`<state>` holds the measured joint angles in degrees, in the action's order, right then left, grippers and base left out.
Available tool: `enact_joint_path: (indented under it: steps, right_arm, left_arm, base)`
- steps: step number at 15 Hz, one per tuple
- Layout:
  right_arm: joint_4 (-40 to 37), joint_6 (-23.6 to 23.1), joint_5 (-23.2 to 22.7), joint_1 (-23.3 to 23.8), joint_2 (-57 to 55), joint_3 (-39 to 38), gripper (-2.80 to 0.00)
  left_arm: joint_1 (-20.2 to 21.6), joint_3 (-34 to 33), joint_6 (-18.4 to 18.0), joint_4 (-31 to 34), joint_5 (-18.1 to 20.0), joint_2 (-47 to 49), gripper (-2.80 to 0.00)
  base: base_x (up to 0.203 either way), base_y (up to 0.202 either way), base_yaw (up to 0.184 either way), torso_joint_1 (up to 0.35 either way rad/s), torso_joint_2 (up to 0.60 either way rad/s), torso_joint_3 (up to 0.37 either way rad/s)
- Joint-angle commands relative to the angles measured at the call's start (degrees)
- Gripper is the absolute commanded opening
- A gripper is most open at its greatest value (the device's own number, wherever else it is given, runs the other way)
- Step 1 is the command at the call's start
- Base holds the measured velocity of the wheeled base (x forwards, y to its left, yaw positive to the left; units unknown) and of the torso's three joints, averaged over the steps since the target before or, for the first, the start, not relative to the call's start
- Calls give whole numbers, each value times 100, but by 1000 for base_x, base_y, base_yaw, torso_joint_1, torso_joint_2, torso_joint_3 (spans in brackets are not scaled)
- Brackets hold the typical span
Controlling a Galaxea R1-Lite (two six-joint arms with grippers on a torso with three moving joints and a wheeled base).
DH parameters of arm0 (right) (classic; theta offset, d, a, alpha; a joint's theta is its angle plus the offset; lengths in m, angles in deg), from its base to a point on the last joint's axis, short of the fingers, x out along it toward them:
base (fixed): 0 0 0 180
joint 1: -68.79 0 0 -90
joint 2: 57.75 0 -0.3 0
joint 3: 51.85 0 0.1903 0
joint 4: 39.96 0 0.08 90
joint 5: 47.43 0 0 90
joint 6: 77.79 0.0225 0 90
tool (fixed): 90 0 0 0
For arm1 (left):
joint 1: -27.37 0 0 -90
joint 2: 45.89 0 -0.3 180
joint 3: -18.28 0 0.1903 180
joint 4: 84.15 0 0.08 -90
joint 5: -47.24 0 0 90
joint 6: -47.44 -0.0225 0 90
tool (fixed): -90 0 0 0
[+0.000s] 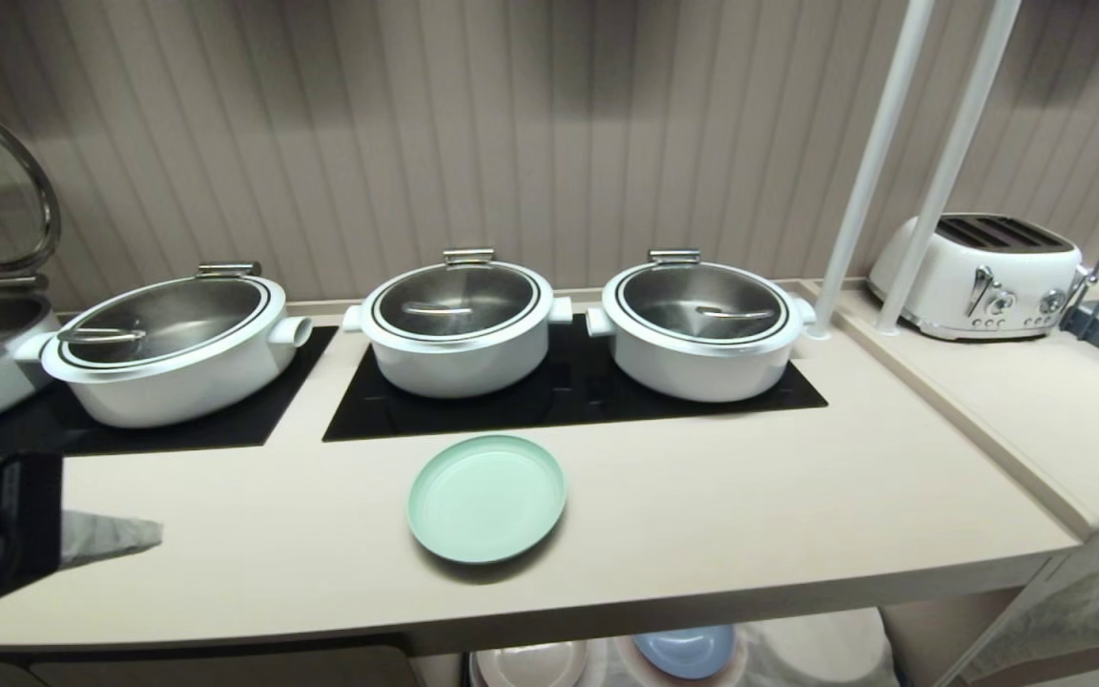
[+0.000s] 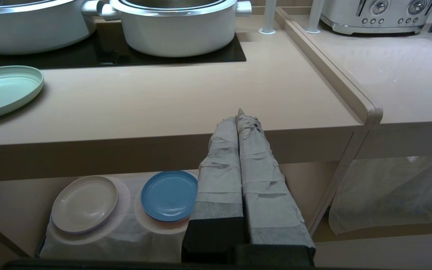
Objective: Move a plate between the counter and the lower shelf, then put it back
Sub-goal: Pick up the plate
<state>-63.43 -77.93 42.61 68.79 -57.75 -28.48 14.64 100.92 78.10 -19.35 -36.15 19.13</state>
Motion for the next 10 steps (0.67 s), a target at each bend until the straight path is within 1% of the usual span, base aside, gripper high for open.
enact_joint_path:
  steps: [1, 3, 6, 7, 9, 10]
  right_arm:
    - [1, -4, -3, 0, 0, 0, -280]
    - [1, -2, 4, 0, 0, 0, -280]
    - [1, -4, 4, 0, 0, 0, -280]
    - [1, -3, -4, 0, 0, 0, -280]
    - [1, -4, 4, 0, 0, 0, -280]
    - [1, 1, 1, 0, 0, 0, -280]
  left_arm:
    - [-560, 117, 743, -26, -131, 687, -280]
    - [-845, 94, 955, -282, -535, 1168, -280]
    - [-1098, 71, 1006, -1160, -988, 1895, -280]
    - [-1241, 73, 1010, -1406, -1147, 2129, -280]
    - [-1490, 83, 1032, -1706, -1463, 2535, -280]
    - [-1621, 92, 1100, -1820, -1624, 2711, -280]
  base:
    - [0, 0, 0, 0, 0, 0]
    - [0, 0, 0, 0, 0, 0]
    - [0, 0, 0, 0, 0, 0]
    - [0, 0, 0, 0, 0, 0]
    - [0, 0, 0, 0, 0, 0]
    - [0, 0, 0, 0, 0, 0]
